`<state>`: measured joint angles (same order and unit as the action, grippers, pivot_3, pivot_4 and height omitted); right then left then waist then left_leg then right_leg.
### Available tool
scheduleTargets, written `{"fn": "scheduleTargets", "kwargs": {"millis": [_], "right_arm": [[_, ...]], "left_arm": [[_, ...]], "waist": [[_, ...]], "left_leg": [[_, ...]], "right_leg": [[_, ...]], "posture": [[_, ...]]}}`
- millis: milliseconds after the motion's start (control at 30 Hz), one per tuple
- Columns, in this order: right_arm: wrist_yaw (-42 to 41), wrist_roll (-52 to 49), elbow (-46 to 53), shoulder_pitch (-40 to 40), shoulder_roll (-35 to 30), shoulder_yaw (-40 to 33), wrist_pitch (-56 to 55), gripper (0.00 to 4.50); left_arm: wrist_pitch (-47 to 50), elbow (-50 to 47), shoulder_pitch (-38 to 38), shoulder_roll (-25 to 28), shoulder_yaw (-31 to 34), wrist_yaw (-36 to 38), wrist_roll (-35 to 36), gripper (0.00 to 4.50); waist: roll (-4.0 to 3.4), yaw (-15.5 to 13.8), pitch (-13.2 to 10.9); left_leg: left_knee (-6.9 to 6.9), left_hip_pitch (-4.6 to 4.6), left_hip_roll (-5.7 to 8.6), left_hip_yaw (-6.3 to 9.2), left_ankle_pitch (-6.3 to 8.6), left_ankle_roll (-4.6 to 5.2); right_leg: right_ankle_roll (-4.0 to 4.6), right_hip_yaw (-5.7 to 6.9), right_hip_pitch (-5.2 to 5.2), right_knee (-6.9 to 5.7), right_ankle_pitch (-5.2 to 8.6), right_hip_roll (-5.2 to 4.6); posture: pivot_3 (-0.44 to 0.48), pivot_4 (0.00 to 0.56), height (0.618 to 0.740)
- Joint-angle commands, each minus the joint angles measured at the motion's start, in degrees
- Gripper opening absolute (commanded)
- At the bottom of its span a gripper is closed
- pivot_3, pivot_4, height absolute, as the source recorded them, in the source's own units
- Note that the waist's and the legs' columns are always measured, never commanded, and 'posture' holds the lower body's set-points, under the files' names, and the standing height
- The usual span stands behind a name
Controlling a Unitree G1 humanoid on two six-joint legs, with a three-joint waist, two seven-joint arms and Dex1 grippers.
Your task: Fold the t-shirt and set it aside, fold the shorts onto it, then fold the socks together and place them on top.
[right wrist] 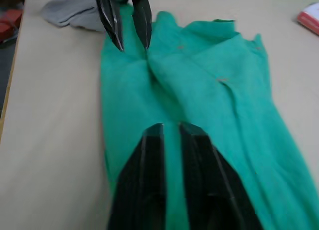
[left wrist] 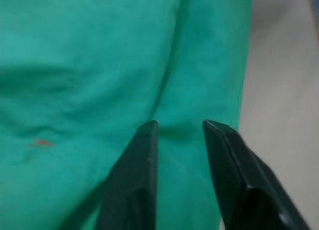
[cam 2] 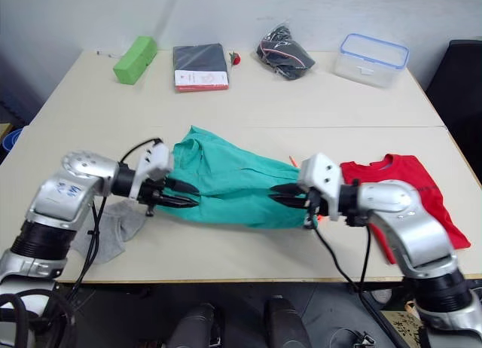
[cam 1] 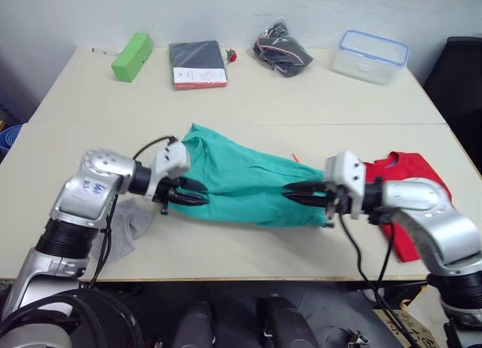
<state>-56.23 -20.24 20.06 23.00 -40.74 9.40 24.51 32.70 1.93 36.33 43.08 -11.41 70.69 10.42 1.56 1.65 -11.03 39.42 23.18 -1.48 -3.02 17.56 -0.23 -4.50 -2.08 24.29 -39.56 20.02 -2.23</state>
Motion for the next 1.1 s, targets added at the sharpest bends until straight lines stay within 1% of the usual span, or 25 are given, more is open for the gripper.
{"fn": "scheduleTargets", "kwargs": {"millis": [33,67,200,300,433,567,667,700,800,833,900,1000,1100], "right_arm": [[2.01,6.98,-5.0,2.3,1.85,3.91,-4.81,0.0],[2.36,8.82,-6.62,2.5,2.03,4.92,-5.98,0.0],[3.51,17.03,-12.86,2.44,1.14,8.66,-10.86,0.0],[3.5,19.56,-15.62,1.14,1.4,9.68,-12.72,0.0],[3.75,20.74,-17.26,-0.72,2.17,9.7,-15.05,0.0],[4.2,21.09,-16.81,-1.7,2.31,9.15,-15.34,0.0],[4.55,20.63,-15.6,-2.22,2.39,8.33,-15.09,0.0],[4.59,20.05,-14.8,-2.47,2.58,7.82,-15.14,0.0],[4.86,16.11,-10.9,-3.0,4.33,4.92,-14.1,0.0],[5.01,14.23,-9.24,-2.87,5.13,3.67,-12.4,0.0],[5.6,9.44,-5.66,-1.97,6.96,0.92,-6.87,0.0],[6.47,3.64,-1.82,-0.11,8.98,-1.84,0.95,0.0],[8.39,0.92,-1.32,2.8,11.02,-2.72,6.41,0.0]], "left_arm": [[-3.56,1.9,1.08,-0.96,-1.08,-2.85,-2.78,0.26],[-4.46,4.0,1.69,-1.7,-1.35,-3.98,-3.62,0.02],[-6.98,15.04,7.49,-6.24,0.11,-8.4,-4.91,0.02],[-8.25,24.17,13.16,-9.6,2.06,-11.85,-4.88,0.02],[-11.95,39.93,21.51,-13.82,4.66,-17.89,-5.57,0.02],[-18.06,54.57,27.53,-15.32,6.63,-25.59,-7.6,0.02],[-21.34,59.75,29.63,-14.96,7.14,-26.97,-8.6,0.02],[-21.32,59.74,30.02,-14.78,7.78,-24.96,-7.81,0.02],[-16.17,52.35,29.24,-13.97,9.48,-12.09,-2.64,0.02],[-12.59,46.93,27.9,-13.48,9.31,-7.05,-0.32,0.02],[-5.79,35.25,24.71,-12.71,8.09,-0.1,3.7,0.02],[0.29,23.01,21.17,-12.45,6.24,2.71,6.27,0.02],[1.26,20.4,20.72,-14.17,3.75,-0.1,4.18,0.02]], "waist": [[0.01,-0.03,0.01],[0.01,-0.12,0.01],[0.02,-0.29,0.01],[0.03,-0.24,0.01],[0.14,-0.23,0.08],[0.19,-0.07,0.11],[0.2,-0.12,0.12],[0.21,-0.16,0.13],[0.23,-0.23,0.12],[0.24,-0.24,0.12],[0.23,-0.11,0.12],[0.23,0.03,0.12],[0.23,0.03,0.12]], "left_leg": [[0.0,0.0,0.02,-0.01,0.0,0.0],[0.01,0.0,0.05,-0.02,0.0,0.0],[0.05,0.05,0.09,0.02,-0.01,0.02],[0.08,0.1,0.1,0.02,-0.02,0.01],[0.09,0.08,0.11,0.03,-0.1,-0.13],[0.09,0.04,0.12,0.02,-0.1,-0.13],[0.09,0.04,0.11,0.02,-0.12,-0.17],[0.09,0.04,0.11,0.02,-0.13,-0.19],[0.08,0.07,0.11,0.02,-0.15,-0.22],[0.09,0.08,0.12,0.03,-0.15,-0.23],[0.08,0.12,0.11,0.04,-0.17,-0.27],[0.02,0.1,0.07,0.06,-0.21,-0.33],[0.03,0.03,0.07,0.07,-0.24,-0.38]], "right_leg": [[0.0,0.0,0.0,0.0,0.0,-0.03],[0.0,0.01,0.01,-0.01,0.0,-0.05],[0.0,0.08,0.02,-0.01,0.0,-0.09],[0.0,0.11,0.04,-0.01,0.0,-0.1],[-0.01,0.13,0.03,-0.03,0.0,-0.1],[-0.02,0.14,0.02,-0.04,-0.01,-0.1],[-0.02,0.15,0.02,-0.05,-0.01,-0.1],[-0.02,0.16,0.02,-0.05,-0.01,-0.1],[-0.02,0.18,0.02,-0.03,-0.01,-0.12],[-0.02,0.19,0.02,-0.04,-0.01,-0.12],[-0.02,0.18,0.03,-0.08,-0.01,-0.12],[-0.02,0.14,0.03,-0.23,-0.01,-0.13],[-0.02,0.12,0.03,-0.13,-0.01,-0.12]], "posture": [[0.0,0.15,0.74],[0.0,0.15,0.74],[0.0,0.15,0.74],[0.0,0.15,0.74],[0.0,0.15,0.74],[0.0,0.15,0.74],[0.0,0.15,0.74],[0.0,0.15,0.74],[0.0,0.15,0.74],[0.0,0.15,0.74],[0.0,0.15,0.74],[0.0,0.15,0.74],[0.0,0.15,0.74]]}}
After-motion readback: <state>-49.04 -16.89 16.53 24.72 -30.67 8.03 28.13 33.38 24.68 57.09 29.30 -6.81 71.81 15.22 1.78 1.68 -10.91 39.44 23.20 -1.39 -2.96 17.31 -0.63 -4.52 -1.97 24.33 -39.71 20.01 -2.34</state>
